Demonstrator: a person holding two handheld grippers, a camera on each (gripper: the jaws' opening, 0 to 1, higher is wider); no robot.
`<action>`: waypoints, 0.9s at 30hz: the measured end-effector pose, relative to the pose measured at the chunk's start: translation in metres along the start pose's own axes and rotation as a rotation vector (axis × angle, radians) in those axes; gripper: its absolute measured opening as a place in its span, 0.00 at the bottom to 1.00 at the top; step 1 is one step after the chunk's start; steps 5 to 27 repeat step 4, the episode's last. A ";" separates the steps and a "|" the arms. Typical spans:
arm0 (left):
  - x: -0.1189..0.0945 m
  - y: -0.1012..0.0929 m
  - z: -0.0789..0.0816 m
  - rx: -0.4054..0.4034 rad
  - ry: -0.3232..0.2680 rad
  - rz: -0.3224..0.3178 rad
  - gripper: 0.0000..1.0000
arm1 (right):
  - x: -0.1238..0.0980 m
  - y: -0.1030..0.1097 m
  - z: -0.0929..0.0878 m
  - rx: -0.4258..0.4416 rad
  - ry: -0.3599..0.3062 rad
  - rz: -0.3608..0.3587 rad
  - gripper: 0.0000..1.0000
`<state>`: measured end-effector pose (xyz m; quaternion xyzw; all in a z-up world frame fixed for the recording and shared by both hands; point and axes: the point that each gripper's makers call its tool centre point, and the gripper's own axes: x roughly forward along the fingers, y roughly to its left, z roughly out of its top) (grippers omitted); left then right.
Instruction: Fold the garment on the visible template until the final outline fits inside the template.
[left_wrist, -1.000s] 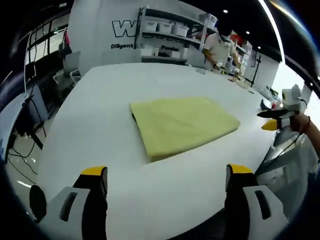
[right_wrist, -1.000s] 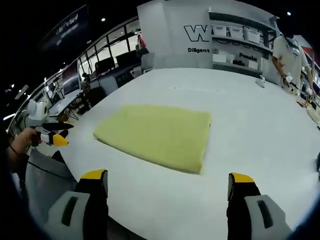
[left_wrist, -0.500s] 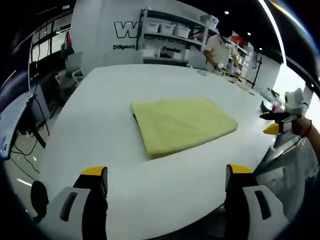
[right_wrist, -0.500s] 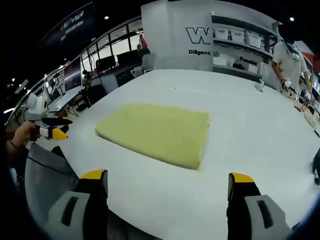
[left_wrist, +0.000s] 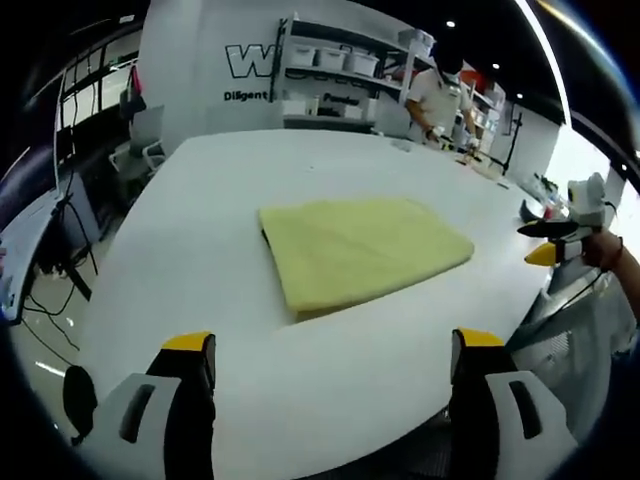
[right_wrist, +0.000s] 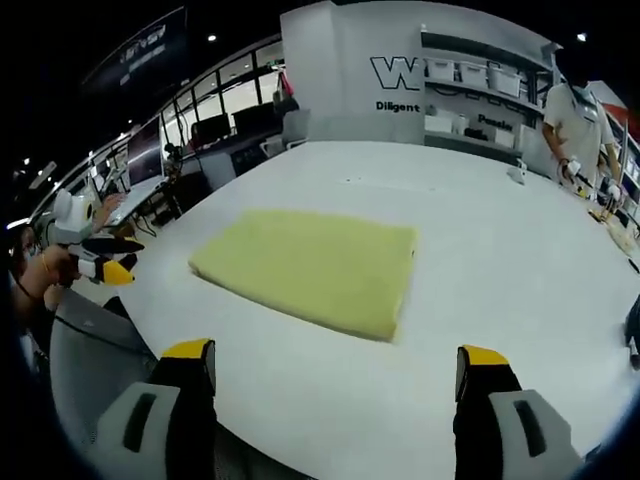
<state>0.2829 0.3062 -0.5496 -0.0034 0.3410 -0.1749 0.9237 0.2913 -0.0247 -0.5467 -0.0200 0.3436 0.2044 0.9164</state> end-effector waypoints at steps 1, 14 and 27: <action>0.000 0.000 0.000 0.001 0.001 0.001 0.99 | 0.000 0.000 0.000 0.000 -0.001 0.000 0.99; 0.000 0.003 -0.001 -0.005 -0.001 0.006 0.98 | 0.000 -0.001 -0.001 0.002 0.003 0.002 0.99; 0.000 0.003 -0.001 -0.005 -0.001 0.006 0.98 | 0.000 -0.001 -0.001 0.002 0.003 0.002 0.99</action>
